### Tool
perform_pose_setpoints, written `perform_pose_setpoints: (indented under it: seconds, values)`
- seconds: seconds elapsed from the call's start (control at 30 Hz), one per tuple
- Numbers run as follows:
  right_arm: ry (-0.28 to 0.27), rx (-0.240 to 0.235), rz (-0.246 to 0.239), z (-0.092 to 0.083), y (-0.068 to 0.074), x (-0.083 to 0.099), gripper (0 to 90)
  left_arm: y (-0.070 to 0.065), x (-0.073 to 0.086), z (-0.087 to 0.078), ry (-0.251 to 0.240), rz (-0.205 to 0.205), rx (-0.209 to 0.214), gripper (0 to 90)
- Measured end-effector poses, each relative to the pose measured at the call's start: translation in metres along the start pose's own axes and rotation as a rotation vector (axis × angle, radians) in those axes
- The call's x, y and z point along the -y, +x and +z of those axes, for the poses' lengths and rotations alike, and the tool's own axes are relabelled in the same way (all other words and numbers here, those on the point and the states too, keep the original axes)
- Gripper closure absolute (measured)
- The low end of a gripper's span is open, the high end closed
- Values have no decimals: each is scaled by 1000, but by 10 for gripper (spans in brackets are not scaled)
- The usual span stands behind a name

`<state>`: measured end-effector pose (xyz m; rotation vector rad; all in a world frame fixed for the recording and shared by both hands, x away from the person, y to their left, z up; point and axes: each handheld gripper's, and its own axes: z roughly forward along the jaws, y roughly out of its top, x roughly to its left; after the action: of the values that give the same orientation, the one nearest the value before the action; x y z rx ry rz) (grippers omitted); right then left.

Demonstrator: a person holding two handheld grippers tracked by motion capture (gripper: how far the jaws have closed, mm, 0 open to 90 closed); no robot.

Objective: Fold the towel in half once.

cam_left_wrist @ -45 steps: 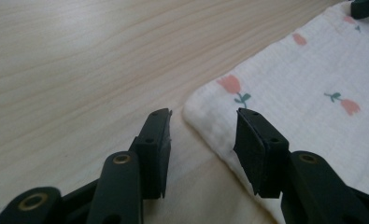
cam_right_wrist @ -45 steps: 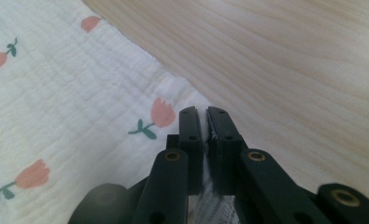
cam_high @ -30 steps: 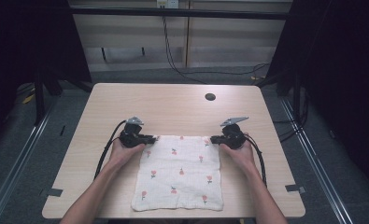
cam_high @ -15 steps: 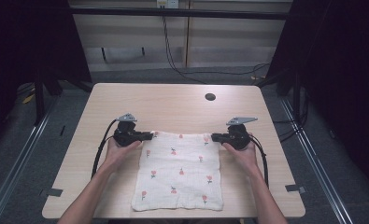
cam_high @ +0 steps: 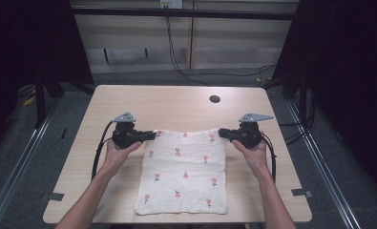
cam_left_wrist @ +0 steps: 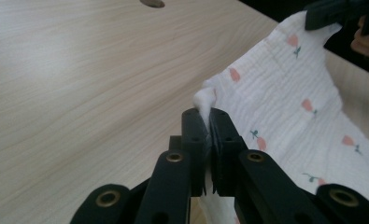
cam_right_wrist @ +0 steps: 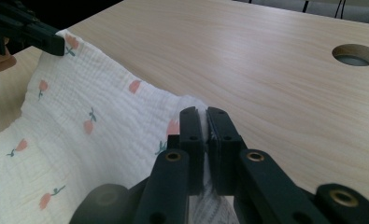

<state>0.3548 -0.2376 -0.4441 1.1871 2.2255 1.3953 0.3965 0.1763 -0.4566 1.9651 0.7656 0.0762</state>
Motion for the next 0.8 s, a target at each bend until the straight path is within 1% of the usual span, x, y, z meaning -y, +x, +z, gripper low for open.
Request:
perform_pose_setpoints:
  seconds: [0.03,0.07,0.13,0.2,0.27,0.3,0.33,0.37,0.4,0.47,0.53,0.57,0.6,0.67,0.77,0.8]
  values:
    - [6,4,-2,1,-1,-2,858,1,-1,0,-1,-1,-4,862]
    - [13,7,-3,2,-2,-4,858,2,-2,0,-5,-5,1,861]
    - [19,12,-4,3,-3,-9,858,4,-6,-1,-4,-8,-10,861]
    - [12,15,-2,3,-5,-14,858,7,-10,-2,-9,-17,-9,862]
    - [-8,-1,10,1,-6,-17,858,8,-11,-4,-16,-37,-15,861]
    - [-13,-9,18,0,-6,-17,859,6,-11,-5,-23,-47,2,861]
    - [-13,-17,12,-1,-5,-16,858,3,-10,-5,-22,-40,3,861]
    - [-6,-19,8,-1,-5,-13,859,0,-8,-6,-18,-22,2,862]
    - [-2,-26,9,-2,-4,-10,859,-1,-8,-7,-14,-14,2,861]
    - [-1,-37,13,-5,-4,-6,859,-1,-5,-10,-22,-9,-1,861]
    - [-27,-62,48,-9,-4,-1,859,-1,-4,-13,-31,-26,6,861]
    - [-32,-72,51,-11,-3,0,859,-2,-3,-15,-31,-42,14,861]
    - [-32,-78,49,-13,-2,0,859,-4,-2,-17,-44,-50,20,861]
    - [-32,-86,38,-16,1,-1,859,-9,0,-20,-56,-35,21,862]
    - [-23,-88,30,-22,4,-2,859,-12,1,-24,-51,-30,24,862]
    - [-24,-90,28,-25,5,-2,859,-14,1,-27,-54,-30,31,862]
